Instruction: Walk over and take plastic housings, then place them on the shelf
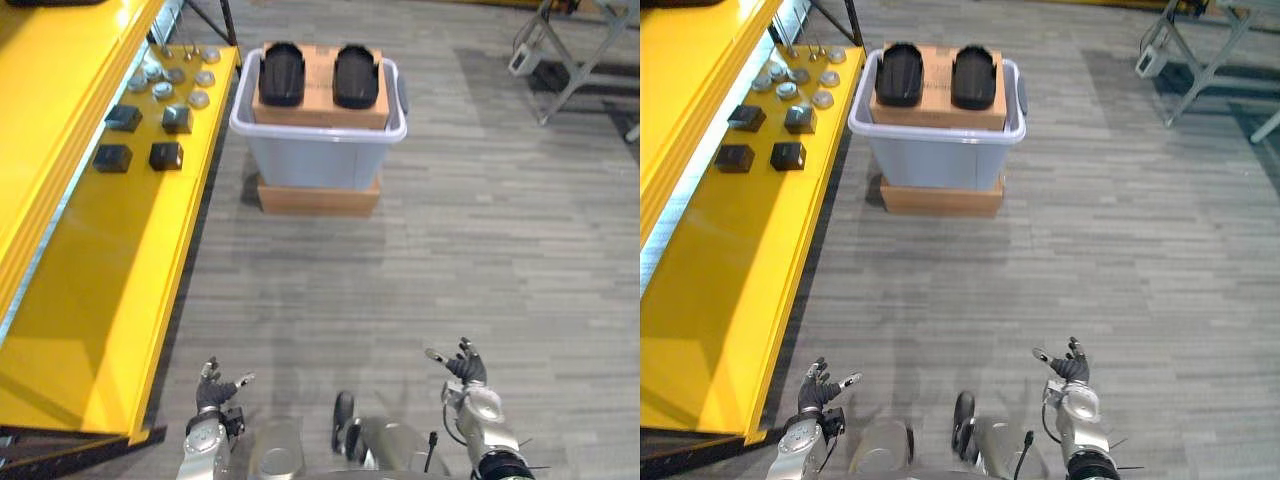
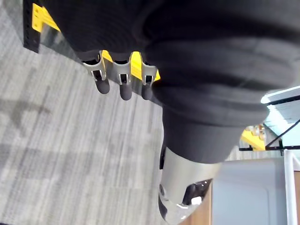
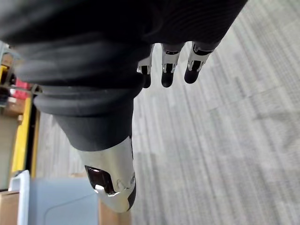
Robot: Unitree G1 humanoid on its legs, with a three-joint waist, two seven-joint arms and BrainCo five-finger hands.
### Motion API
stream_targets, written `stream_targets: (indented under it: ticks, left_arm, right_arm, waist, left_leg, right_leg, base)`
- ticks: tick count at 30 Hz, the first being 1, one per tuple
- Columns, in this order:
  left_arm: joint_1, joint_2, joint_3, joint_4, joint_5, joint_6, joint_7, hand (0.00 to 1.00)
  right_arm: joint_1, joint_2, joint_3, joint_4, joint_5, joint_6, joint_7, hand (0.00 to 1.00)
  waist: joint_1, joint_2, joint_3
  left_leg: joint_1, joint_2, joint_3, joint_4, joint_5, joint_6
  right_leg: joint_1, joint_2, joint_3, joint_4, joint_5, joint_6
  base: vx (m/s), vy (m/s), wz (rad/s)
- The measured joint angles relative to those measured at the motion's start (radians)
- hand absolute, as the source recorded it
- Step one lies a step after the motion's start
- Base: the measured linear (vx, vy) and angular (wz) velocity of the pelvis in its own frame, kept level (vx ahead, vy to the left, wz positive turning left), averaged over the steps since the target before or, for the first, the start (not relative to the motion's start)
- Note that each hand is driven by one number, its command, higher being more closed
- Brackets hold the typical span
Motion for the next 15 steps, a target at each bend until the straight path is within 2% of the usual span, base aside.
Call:
stream_targets:
  ticks: [1, 2, 3, 4, 5, 6, 7, 8, 9, 10, 11, 13, 14, 15]
  left_arm:
    - [0.014, -0.001, -0.003, -0.009, 0.0, 0.0, 0.0, 0.0]
    - [0.017, -0.009, -0.003, -0.018, 0.0, 0.0, -0.001, 0.0]
    - [0.018, -0.013, -0.003, -0.018, 0.0, 0.0, -0.001, 0.0]
    - [0.018, -0.019, -0.001, -0.017, 0.0, 0.0, -0.001, 0.0]
    - [0.018, -0.02, 0.002, -0.014, 0.0, 0.001, -0.001, 0.0]
    - [0.031, -0.022, 0.006, -0.014, 0.0, 0.001, 0.0, 0.0]
    - [0.032, -0.022, 0.008, -0.011, 0.0, 0.003, 0.0, 0.0]
    - [0.031, -0.032, 0.001, -0.013, 0.0, 0.003, -0.001, 0.0]
    - [0.032, -0.037, -0.001, -0.013, 0.0, 0.003, -0.001, 0.0]
    - [0.034, -0.035, -0.009, -0.013, 0.0, 0.005, -0.001, 0.0]
    - [0.028, -0.029, -0.011, -0.014, -0.002, 0.005, -0.001, 0.0]
    - [0.011, -0.024, -0.015, -0.014, -0.007, 0.005, 0.0, 0.0]
    - [-0.001, -0.024, -0.017, -0.014, -0.008, 0.005, 0.0, 0.0]
    - [-0.011, -0.023, -0.017, -0.014, -0.009, 0.005, 0.0, 0.0]
  right_arm:
    - [-0.013, -0.004, -0.002, 0.018, 0.0, 0.0, 0.0, 0.0]
    - [-0.01, -0.018, -0.012, 0.037, 0.0, 0.002, 0.0, 0.0]
    - [-0.01, -0.023, -0.021, 0.044, 0.0, 0.002, -0.001, 0.0]
    - [-0.011, -0.027, -0.044, 0.062, 0.0, 0.004, -0.002, 0.0]
    - [-0.008, -0.026, -0.047, 0.067, 0.0, 0.007, -0.002, 0.0]
    - [0.001, -0.022, -0.046, 0.065, 0.0, 0.011, -0.001, 0.0]
    - [0.003, -0.014, -0.047, 0.063, -0.001, 0.012, 0.0, 0.0]
    - [0.022, -0.011, -0.054, 0.061, -0.001, 0.012, 0.0, 0.0]
    - [0.027, -0.01, -0.054, 0.06, -0.001, 0.012, 0.001, 0.0]
    - [0.041, -0.003, -0.055, 0.058, -0.002, 0.012, 0.002, 0.0]
    - [0.062, 0.009, -0.056, 0.047, -0.004, 0.012, 0.003, 0.0]
    - [0.082, 0.023, -0.053, 0.042, -0.009, 0.014, 0.003, 0.0]
    - [0.101, 0.037, -0.049, 0.027, -0.01, 0.015, 0.004, 0.0]
    - [0.115, 0.049, -0.045, 0.01, -0.011, 0.015, 0.004, 0.0]
  waist:
    - [0.002, 0.001, 0.002]
    - [0.006, 0.009, 0.002]
    - [0.016, 0.014, 0.001]
    - [0.034, 0.021, -0.001]
    - [0.047, 0.015, -0.002]
    - [0.053, -0.001, -0.01]
    - [0.049, -0.022, -0.015]
    - [0.052, -0.036, -0.024]
    - [0.052, -0.036, -0.024]
    - [0.049, -0.037, -0.025]
    - [0.044, -0.038, -0.027]
    - [0.044, -0.037, -0.028]
    - [0.032, -0.037, -0.029]
    - [0.019, -0.037, -0.03]
  left_leg:
    - [-0.024, -0.034, 0.016, -0.193, 0.0, -0.005]
    - [-0.018, -0.067, 0.04, -0.512, 0.031, -0.033]
    - [-0.014, -0.077, 0.052, -0.623, 0.061, -0.031]
    - [-0.004, -0.09, 0.062, -0.76, 0.141, 0.0]
    - [0.005, -0.101, 0.06, -0.768, 0.191, 0.031]
    - [0.021, -0.117, 0.063, -0.761, 0.266, 0.088]
    - [0.024, -0.13, 0.074, -0.735, 0.255, 0.096]
    - [0.043, -0.143, 0.086, -0.711, 0.204, 0.106]
    - [0.061, -0.146, 0.086, -0.7, 0.179, 0.109]
    - [0.111, -0.156, 0.085, -0.682, 0.126, 0.115]
    - [0.166, -0.168, 0.074, -0.663, 0.073, 0.12]
    - [0.241, -0.181, 0.057, -0.651, 0.019, 0.126]
    - [0.303, -0.186, 0.033, -0.657, -0.004, 0.13]
    - [0.357, -0.186, 0.003, -0.676, -0.016, 0.135]
  right_leg:
    - [0.043, -0.011, 0.01, -0.024, -0.027, 0.013]
    - [0.089, -0.018, 0.035, -0.053, -0.047, 0.029]
    - [0.105, -0.018, 0.04, -0.063, -0.056, 0.034]
    - [0.137, -0.021, 0.065, -0.08, -0.076, 0.059]
    - [0.149, -0.028, 0.077, -0.077, -0.088, 0.077]
    - [0.166, -0.047, 0.101, -0.06, -0.111, 0.113]
    - [0.162, -0.072, 0.106, -0.022, -0.129, 0.131]
    - [0.127, -0.094, 0.11, 0.092, -0.144, 0.156]
    - [0.107, -0.099, 0.105, 0.175, -0.148, 0.162]
    - [0.044, -0.116, 0.085, 0.402, -0.135, 0.221]
    - [-0.046, -0.142, 0.076, 0.657, -0.11, 0.297]
    - [-0.138, -0.178, 0.042, 0.892, -0.125, 0.277]
    - [-0.198, -0.202, 0.015, 0.966, -0.146, 0.241]
    - [-0.258, -0.218, -0.016, 0.96, -0.166, 0.215]
  base:
    - [0.59, 0.049, -0.32]
    - [0.6, 0.071, -0.35]
    - [0.63, 0.108, -0.47]
    - [0.44, 0.098, -0.49]
    - [0.58, 0.148, -0.63]
    - [0.61, 0.162, -0.36]
    - [0.74, 0.194, -0.28]
    - [0.61, 0.162, -0.07]
    - [0.59, 0.163, -0.1]
    - [0.56, 0.163, 0.01]
    - [0.56, 0.151, 0.08]
    - [0.48, 0.101, 0.3]
    - [0.59, 0.082, 0.65]
    - [0.58, 0.06, 0.69]
